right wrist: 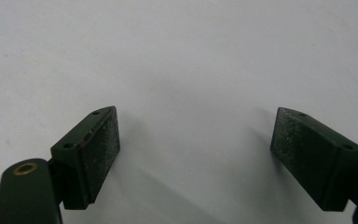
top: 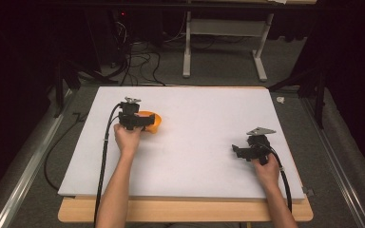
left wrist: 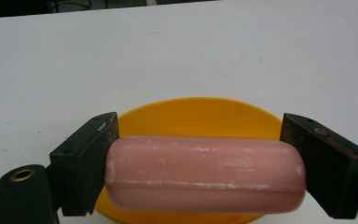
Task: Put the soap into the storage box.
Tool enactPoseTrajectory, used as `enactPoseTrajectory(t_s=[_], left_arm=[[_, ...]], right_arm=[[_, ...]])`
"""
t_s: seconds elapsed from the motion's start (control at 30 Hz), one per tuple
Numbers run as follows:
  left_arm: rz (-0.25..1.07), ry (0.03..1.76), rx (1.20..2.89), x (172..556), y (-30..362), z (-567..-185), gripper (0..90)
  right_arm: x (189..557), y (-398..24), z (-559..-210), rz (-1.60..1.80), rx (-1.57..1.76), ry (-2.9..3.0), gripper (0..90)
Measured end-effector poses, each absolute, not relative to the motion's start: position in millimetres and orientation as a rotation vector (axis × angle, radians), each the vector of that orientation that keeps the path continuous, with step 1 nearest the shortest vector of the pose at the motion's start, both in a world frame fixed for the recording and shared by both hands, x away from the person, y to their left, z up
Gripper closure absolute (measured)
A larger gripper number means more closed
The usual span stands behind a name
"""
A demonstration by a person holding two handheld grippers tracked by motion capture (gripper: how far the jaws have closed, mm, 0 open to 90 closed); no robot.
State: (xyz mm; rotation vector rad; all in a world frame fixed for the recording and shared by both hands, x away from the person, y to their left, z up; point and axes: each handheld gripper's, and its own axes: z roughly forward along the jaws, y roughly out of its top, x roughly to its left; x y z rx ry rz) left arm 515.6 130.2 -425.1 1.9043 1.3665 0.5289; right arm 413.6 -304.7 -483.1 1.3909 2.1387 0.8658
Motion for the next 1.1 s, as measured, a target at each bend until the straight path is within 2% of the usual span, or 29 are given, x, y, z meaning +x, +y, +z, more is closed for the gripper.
enactPoseTrajectory(t_s=[0.57,0.87,1.1], left_arm=[[0.575,1.368,1.949,516.8,122.4,-432.8,13.5],[0.55,1.362,1.965,516.4,122.6,-433.2,7.4],[0.561,1.343,1.946,511.9,124.0,-425.6,6.6]], right_arm=[[413.9,-304.9,-483.3,0.868,1.391,2.138,16.0],[413.9,-304.9,-483.3,0.868,1.391,2.138,16.0],[413.9,-304.8,-483.3,0.868,1.391,2.138,16.1]])
